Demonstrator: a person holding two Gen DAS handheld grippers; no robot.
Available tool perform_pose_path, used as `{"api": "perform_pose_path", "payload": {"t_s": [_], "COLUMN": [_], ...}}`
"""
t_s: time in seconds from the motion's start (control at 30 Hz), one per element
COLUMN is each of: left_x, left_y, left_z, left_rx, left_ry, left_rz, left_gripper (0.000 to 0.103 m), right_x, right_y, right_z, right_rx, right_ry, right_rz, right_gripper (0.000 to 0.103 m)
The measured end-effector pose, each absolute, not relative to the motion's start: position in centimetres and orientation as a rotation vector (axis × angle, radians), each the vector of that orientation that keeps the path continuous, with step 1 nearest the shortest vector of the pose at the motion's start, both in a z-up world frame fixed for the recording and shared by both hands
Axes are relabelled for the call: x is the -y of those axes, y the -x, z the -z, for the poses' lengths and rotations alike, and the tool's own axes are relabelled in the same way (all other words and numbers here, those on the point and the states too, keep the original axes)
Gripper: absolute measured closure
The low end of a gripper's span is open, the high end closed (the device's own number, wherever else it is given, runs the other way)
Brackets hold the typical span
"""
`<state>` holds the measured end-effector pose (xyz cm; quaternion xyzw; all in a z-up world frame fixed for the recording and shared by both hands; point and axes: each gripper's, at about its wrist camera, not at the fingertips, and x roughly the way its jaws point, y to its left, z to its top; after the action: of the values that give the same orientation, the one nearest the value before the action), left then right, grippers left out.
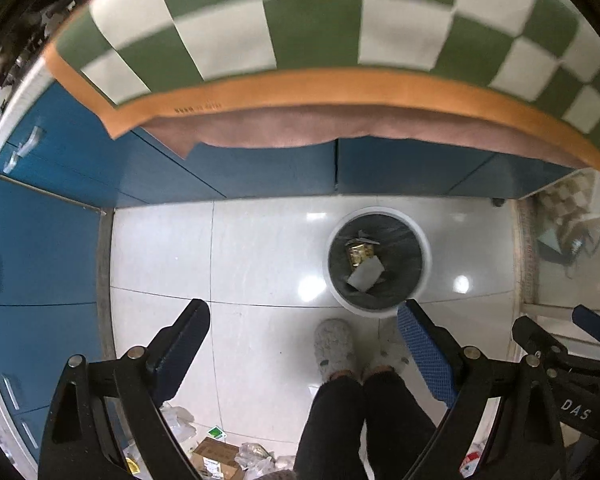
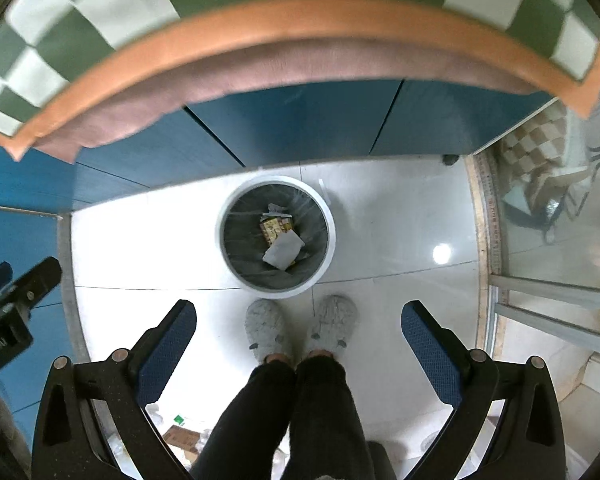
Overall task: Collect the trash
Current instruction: 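Raise both tools back up toward the counter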
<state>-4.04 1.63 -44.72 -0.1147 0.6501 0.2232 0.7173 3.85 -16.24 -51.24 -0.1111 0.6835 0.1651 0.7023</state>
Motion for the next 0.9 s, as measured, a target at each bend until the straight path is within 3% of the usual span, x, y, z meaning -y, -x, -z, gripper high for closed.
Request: {"api": "perform_pose_path", "payload": {"t_s": [0.33,0.47,0.57,0.7,0.73,0.9], "left_x": [-0.7,-1.3,-2.2,-3.8,-4.2,-5.6], "left_y": [5.7,4.6,2.4,-1.7,-3.2,-10.4], "left_z": [34.4,29.4,25.8,22.6,22.2,22.1], "left_rx": [-1.398,-1.286,-1.179,-1.089,-1.08,-1.084], "left_ry": [0.255,0.227,0.199,0.192,0.184,0.186], "left_rz": [-0.467,-0.491,-0.53,-0.562,-0.573,-0.619], "left_gripper": [0.007,0.007,0.007,0.007,0.003,0.001], "right_x": [17.7,18.0,17.9,17.9,17.9,20.3], "right_y": [-0.7,-0.7,-1.8,-4.9,-6.0,-15.1], "right_z": [36.5,31.6,27.1,23.0,22.5,21.2], "right_rx": [-1.479,-1.438,-1.306,-1.207,-1.194,-1.17], "right_ry": [0.202,0.12,0.048,-0.003,-0.02,-0.139], "right_rz": [-0.366,-0.372,-0.406,-0.387,-0.378,-0.268], "right_gripper": [0.0,0.0,0.0,0.0,0.0,0.0]}}
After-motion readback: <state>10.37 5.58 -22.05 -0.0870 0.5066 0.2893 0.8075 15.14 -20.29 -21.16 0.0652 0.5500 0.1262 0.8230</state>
